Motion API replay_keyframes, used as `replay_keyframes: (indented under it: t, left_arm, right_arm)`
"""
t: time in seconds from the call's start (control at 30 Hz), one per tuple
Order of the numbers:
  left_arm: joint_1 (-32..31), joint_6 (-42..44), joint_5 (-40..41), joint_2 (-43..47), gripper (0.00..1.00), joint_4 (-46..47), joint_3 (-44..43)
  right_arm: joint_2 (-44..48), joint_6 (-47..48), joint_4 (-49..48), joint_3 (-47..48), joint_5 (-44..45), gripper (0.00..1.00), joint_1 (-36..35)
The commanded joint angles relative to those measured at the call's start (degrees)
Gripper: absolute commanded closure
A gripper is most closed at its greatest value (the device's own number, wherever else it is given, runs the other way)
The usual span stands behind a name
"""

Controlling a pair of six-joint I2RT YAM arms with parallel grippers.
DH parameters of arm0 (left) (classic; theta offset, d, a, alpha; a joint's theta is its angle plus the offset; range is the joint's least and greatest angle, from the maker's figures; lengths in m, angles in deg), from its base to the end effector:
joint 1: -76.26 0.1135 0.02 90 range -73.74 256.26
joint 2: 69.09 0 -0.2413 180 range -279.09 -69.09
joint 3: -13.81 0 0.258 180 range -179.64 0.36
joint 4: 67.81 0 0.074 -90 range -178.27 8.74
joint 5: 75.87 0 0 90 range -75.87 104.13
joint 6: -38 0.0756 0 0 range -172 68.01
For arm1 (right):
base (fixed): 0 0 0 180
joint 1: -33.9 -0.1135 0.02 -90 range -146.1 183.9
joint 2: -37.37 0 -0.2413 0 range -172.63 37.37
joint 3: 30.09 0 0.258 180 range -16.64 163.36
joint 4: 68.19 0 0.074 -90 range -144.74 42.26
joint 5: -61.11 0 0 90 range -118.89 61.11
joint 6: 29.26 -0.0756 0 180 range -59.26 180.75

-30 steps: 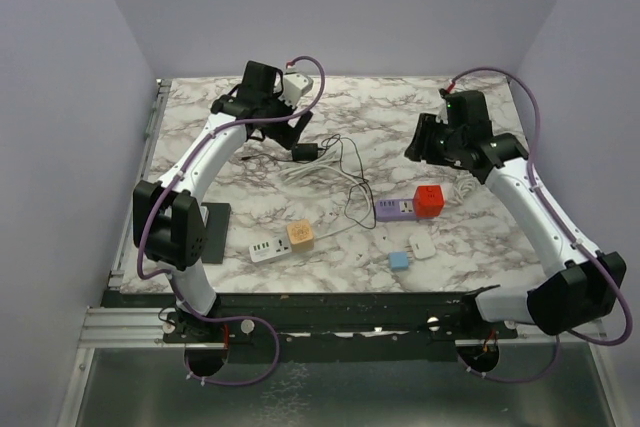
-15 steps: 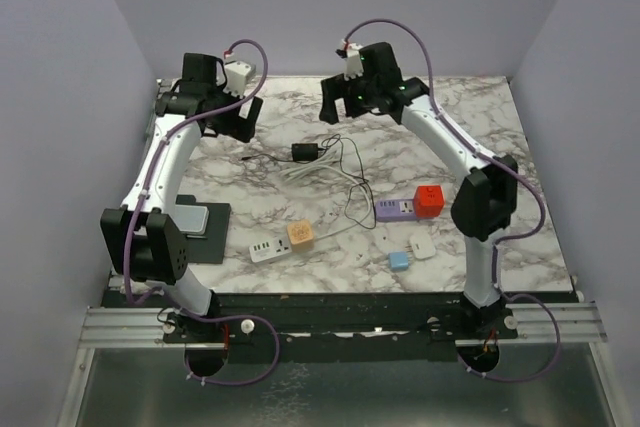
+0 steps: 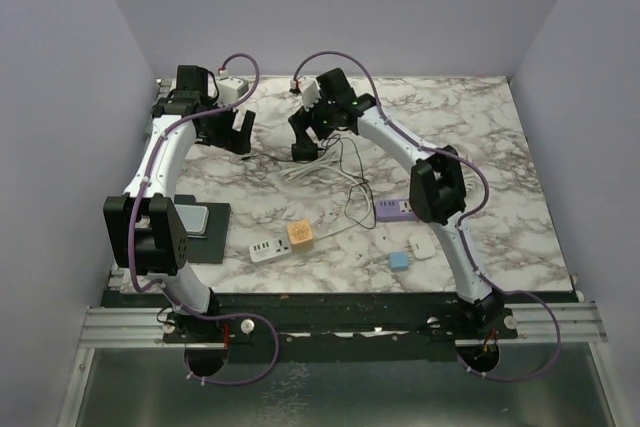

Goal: Insert the plug
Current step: Pick up the plug from the center of the board.

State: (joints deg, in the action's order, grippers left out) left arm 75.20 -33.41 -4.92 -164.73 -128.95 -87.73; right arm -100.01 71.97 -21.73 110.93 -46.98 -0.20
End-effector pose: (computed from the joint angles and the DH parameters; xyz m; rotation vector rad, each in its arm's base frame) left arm 0.3828 -0.0318 0.2607 0.5514 2.4210 -0.2929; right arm 0.4522 0.3345 0.1941 -1.0493 2.0916 0.5663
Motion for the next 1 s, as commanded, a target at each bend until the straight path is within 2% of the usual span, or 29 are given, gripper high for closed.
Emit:
replay_keyframes:
  t: [0.0,0.23,0.37,0.53,0.8,0.83,0.97]
  left_arm:
    - [0.53,2.52,-2.60,2.40,0.01,1.27,0.31]
    - [0.53,1.91,-5.27,2.38,0.01,1.99,-0.20]
    - [0.53,1.30,-5.63,2.37,0.01,2.14,0.40]
    - [0.53,0.60,-4.64,3.94,0.01,2.14,0.64]
    - [0.53,-0.94,-6.02,6.22,0.01,2.14,0.80]
    - [0.53,-0.88,-6.60,6.42,0.01,2.10,0.74]
    - [0.53,0.45,-8.74,7.48,0.01,2.15,1.42]
  right_arm:
    - [-4.68,5.47,0.34,2.19,-2.49,0.14,0.19]
    - [-9.02,6.74,0.89,2.09,-0.15,0.24,0.29]
    - [-8.54,6.76,-0.39,-0.16,-0.70,0.38,0.31]
    - [-8.23,5.70,-1.13,-1.04,-1.25,0.44,0.30]
    - [-2.47,-0.32,-9.48,-8.07,0.07,0.95,0.27]
    - [-1.04,-1.19,-10.86,-9.37,0.53,0.99,0.27]
    - [5.29,-4.11,-16.14,-13.01,1.77,0.99,0.31]
